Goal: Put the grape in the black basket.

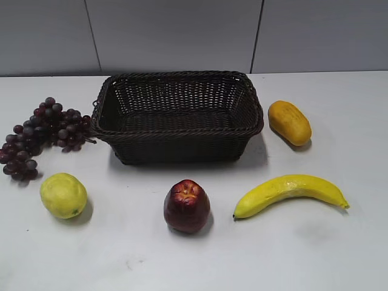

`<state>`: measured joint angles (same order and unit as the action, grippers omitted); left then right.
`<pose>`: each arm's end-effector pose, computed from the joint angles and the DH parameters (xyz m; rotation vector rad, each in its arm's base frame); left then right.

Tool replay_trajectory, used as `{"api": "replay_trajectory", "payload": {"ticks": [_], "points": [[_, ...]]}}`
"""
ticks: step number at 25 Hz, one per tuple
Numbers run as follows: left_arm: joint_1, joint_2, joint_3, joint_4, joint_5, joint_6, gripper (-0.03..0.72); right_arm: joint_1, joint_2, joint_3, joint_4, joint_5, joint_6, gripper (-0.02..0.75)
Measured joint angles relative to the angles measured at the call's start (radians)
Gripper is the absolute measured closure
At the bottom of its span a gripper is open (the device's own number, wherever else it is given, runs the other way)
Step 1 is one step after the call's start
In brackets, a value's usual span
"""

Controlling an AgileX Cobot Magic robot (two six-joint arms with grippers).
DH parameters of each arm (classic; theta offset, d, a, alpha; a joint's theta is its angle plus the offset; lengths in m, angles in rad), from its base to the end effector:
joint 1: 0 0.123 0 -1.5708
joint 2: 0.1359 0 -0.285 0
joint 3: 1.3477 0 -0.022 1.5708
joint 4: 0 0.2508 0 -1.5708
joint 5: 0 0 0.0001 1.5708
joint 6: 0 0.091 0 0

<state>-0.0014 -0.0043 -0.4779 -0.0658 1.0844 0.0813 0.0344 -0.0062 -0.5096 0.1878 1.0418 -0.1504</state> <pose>-0.0041 -0.0053 0.2694 0.0894 2.0822 -0.0307 -0.0075 0.0144 0.2826 -0.1927 1.9896 0.1489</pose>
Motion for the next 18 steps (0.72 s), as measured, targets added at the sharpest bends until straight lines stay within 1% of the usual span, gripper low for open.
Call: {"api": "replay_trajectory", "payload": {"ticks": [1, 2, 4, 5, 6, 9, 11, 14, 18], "points": [[0.0, 0.0, 0.0, 0.0, 0.0, 0.0, 0.299, 0.0, 0.0, 0.0, 0.0, 0.0, 0.0, 0.166], [0.0, 0.0, 0.0, 0.0, 0.0, 0.0, 0.265, 0.0, 0.0, 0.0, 0.0, 0.0, 0.0, 0.166], [0.0, 0.0, 0.0, 0.0, -0.002, 0.0, 0.134, 0.0, 0.0, 0.0, 0.0, 0.0, 0.0, 0.166], [0.0, 0.0, 0.0, 0.0, -0.003, 0.0, 0.091, 0.0, 0.0, 0.0, 0.0, 0.0, 0.0, 0.166], [0.0, 0.0, -0.001, 0.0, -0.006, 0.0, 0.067, 0.0, 0.0, 0.0, 0.0, 0.0, 0.0, 0.166], [0.0, 0.018, -0.017, 0.0, -0.036, 0.0, 0.043, 0.0, 0.0, 0.0, 0.0, 0.0, 0.0, 0.166], [0.0, 0.069, -0.032, 0.0, -0.082, 0.0, 0.037, 0.0, 0.0, 0.0, 0.0, 0.0, 0.0, 0.166], [0.0, 0.196, -0.049, 0.0, -0.164, 0.0, 0.036, 0.0, 0.0, 0.0, 0.0, 0.001, 0.0, 0.166], [0.0, 0.426, -0.051, -0.007, -0.296, 0.0, 0.036, 0.0, 0.0, 0.0, 0.0, 0.001, 0.0, 0.166]]}}
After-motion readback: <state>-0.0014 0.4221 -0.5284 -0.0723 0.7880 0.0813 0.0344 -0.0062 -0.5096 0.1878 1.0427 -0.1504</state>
